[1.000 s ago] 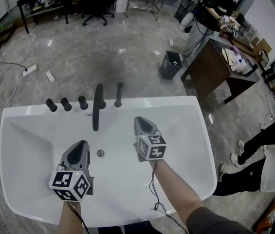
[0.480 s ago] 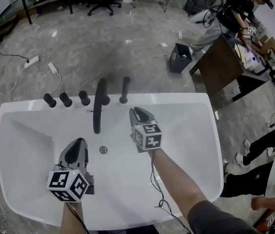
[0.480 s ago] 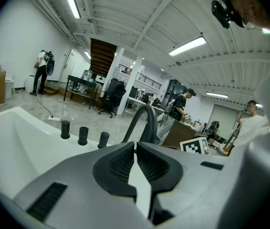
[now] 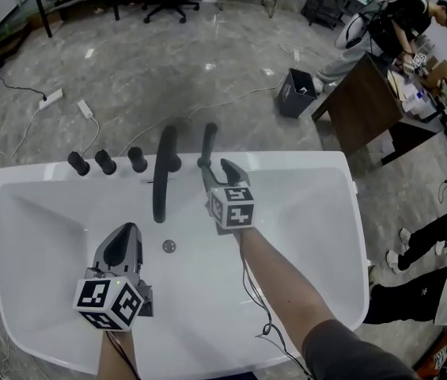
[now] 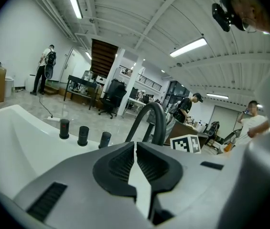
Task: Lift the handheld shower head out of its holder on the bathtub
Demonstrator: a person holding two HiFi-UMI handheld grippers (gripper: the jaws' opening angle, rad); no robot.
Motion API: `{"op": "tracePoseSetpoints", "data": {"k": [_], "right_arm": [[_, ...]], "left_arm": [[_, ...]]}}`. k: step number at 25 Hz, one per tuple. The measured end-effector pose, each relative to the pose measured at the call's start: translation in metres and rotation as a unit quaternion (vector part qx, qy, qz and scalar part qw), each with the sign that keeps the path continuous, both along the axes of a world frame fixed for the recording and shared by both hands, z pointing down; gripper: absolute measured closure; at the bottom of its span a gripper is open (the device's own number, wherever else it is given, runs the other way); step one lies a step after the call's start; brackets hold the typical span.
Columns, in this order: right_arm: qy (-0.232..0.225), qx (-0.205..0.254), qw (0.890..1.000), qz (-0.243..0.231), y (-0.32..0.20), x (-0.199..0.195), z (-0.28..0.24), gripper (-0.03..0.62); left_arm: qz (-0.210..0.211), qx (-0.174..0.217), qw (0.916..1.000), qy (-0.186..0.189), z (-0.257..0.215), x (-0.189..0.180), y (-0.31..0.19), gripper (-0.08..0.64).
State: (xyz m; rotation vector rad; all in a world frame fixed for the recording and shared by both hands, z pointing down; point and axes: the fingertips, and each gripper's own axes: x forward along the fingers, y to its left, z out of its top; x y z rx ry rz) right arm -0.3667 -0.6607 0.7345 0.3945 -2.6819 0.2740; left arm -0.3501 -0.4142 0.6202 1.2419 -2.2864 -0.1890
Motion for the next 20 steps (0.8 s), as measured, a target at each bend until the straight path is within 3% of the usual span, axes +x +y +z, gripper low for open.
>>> {"op": "tracePoseSetpoints", "data": {"k": [7,14,20], "right_arm": [[-0.010,0.017,0.999,0.037,-0.028,-0.020,0.012,0.410],[0.007,0.044,0.999,0.006,-0.030,-0.040,0.025,0.410],[0.003,0.020,1.000,0.004,-0.030,-0.058,0.034,0.410]], "left_arm": [[0.004,-0.001,0.9999,-0.014,0.009,-0.009,-0.004,0.534],[0.002,0.001,0.9995,-0.031,0.012,-0.016,-0.007,0.534],[-0.008,0.006,0.9993,-0.037,0.015,-0.026,-0.004,0.534]]}}
